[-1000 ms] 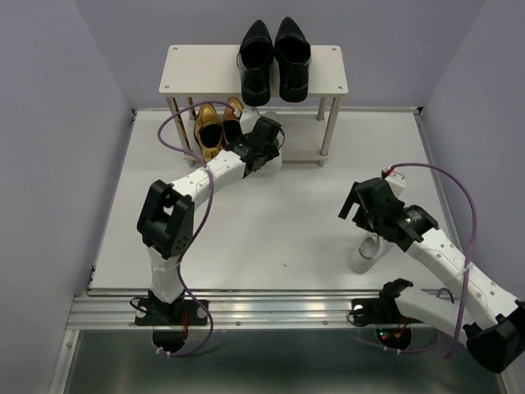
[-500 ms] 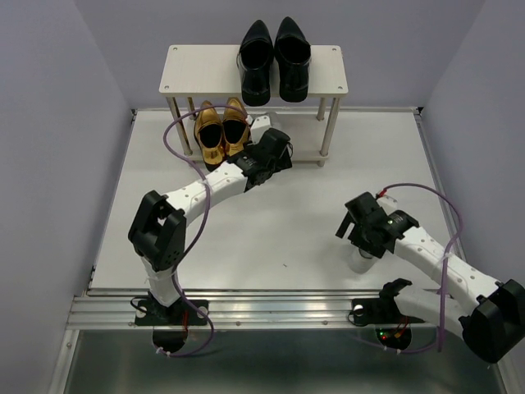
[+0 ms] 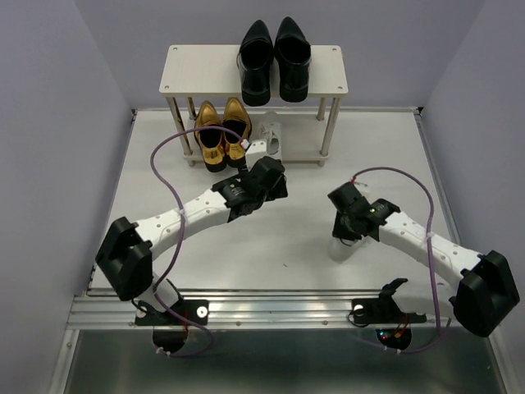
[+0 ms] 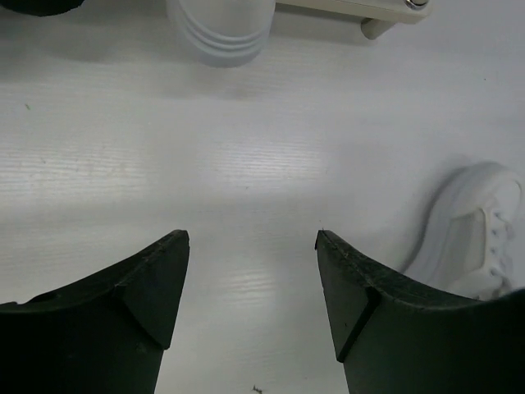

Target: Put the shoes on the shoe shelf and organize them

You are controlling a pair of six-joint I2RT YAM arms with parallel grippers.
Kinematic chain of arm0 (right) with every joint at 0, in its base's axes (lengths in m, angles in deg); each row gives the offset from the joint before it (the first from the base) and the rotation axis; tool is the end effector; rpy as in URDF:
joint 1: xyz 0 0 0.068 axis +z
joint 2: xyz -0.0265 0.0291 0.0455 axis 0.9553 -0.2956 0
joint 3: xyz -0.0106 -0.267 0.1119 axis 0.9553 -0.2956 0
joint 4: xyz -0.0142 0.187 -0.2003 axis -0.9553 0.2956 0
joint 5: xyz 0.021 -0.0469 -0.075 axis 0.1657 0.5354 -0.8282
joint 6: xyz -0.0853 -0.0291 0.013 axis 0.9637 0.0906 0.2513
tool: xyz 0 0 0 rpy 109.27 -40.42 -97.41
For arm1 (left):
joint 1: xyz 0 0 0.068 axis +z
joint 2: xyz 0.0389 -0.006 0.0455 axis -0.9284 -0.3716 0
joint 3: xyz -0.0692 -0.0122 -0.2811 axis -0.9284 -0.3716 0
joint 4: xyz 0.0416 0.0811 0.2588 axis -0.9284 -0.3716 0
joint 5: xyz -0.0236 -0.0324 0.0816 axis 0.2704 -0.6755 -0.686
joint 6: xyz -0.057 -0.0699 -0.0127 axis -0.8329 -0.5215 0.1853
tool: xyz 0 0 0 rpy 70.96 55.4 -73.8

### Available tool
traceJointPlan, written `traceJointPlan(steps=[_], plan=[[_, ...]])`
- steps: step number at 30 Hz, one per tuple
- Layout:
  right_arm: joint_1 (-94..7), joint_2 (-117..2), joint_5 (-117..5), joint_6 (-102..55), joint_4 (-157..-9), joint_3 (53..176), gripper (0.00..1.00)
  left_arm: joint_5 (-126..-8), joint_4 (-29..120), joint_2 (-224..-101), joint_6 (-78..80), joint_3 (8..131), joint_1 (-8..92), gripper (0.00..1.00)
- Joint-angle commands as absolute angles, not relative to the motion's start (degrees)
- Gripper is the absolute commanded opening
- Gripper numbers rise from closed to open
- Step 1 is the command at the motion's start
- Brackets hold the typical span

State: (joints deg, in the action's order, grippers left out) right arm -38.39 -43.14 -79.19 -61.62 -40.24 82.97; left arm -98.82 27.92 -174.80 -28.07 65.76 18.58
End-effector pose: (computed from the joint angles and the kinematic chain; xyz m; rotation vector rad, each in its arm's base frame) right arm 0.2046 0.1132 0.1905 0.3186 2.6250 0.0778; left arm 0.2812 -0.2803 0.2827 -0.0682 2.1533 -0.4847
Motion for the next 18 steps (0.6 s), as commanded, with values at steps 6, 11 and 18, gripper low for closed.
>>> traceJointPlan(steps=[6,11,18], plan=[[-18.16,-58.46,-84.89,-45.97,-48.32,101.13,0.01,-103.01,19.92,-156.96,-35.80,55.75,17.73,0.74],[-13.57,-64.19,-82.52,-41.39,-49.64,103.60,0.26,-108.64,12.25,-150.00,-38.80,54.86,18.26,0.74],[-13.57,-64.64,-86.47,-44.81,-47.01,103.43,0.65,-110.14,6.80,-144.91,-39.06,54.86,22.74,0.74]])
